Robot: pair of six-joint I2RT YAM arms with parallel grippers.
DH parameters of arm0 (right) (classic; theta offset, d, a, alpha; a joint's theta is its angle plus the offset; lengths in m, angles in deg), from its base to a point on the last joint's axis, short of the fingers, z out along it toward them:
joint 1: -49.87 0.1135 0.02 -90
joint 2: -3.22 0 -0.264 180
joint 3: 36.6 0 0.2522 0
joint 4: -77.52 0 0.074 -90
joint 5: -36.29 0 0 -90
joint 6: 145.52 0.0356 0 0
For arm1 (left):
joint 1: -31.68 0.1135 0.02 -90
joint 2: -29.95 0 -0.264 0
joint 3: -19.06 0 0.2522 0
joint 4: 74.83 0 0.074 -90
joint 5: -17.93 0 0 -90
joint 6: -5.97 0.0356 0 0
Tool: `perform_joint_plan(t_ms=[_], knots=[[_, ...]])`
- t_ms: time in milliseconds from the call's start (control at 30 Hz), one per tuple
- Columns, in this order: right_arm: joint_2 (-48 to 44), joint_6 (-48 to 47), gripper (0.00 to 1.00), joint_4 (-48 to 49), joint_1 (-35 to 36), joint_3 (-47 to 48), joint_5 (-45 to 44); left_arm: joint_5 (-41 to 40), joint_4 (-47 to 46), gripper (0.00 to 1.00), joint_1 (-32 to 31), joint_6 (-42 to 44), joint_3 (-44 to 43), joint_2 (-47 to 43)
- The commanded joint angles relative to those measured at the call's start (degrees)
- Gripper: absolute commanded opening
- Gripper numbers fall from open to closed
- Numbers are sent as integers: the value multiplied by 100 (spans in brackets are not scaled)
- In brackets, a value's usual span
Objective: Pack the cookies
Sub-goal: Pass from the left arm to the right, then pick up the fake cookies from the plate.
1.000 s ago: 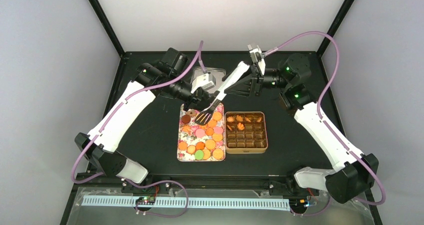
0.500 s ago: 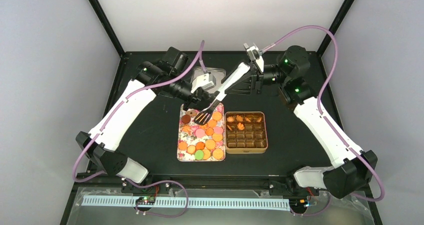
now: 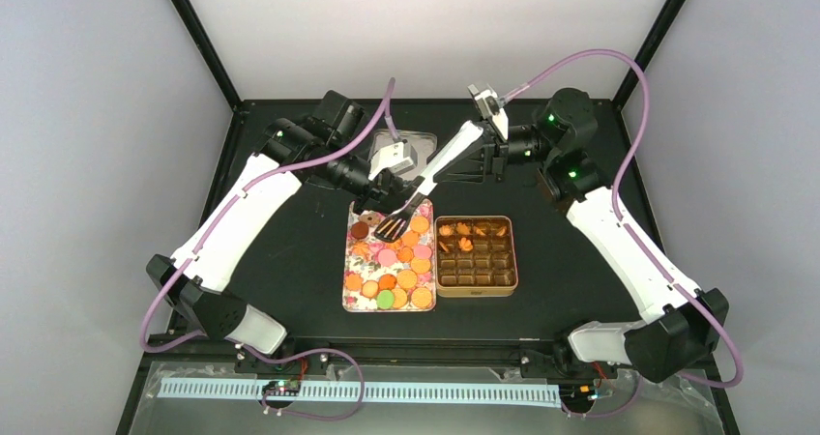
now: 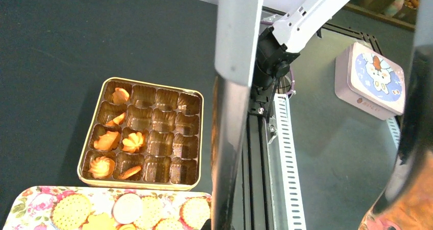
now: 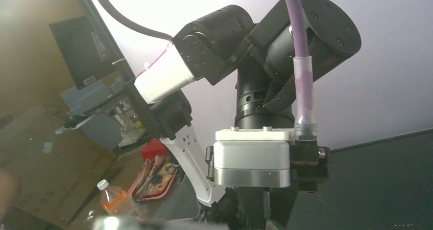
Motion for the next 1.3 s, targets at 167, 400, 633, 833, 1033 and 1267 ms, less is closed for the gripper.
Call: perform_joint_plan(t_ms=[167,400,633,833,1033,1267], knots=[[188,203,41,138,96,-7,90,156,81,2,-5,130,-346,73],[179,308,28,208,101,-37,121,-50,57,1,-1,184,-258,101],[-96,340,21,513,105,-496,-255,-843,-113,8,0,144,-244,177],[-722,-448,11,310,105,-1132,-1181,-1513,-127,61,8,-44,-424,199],[-985,-1199,9,-347,105,-1314,-1911,-1785,67,77,88,23,-385,189],[-1170,-1366,9,-283,105,-1632,-2328,-1993,341,87,460,324,9,104]])
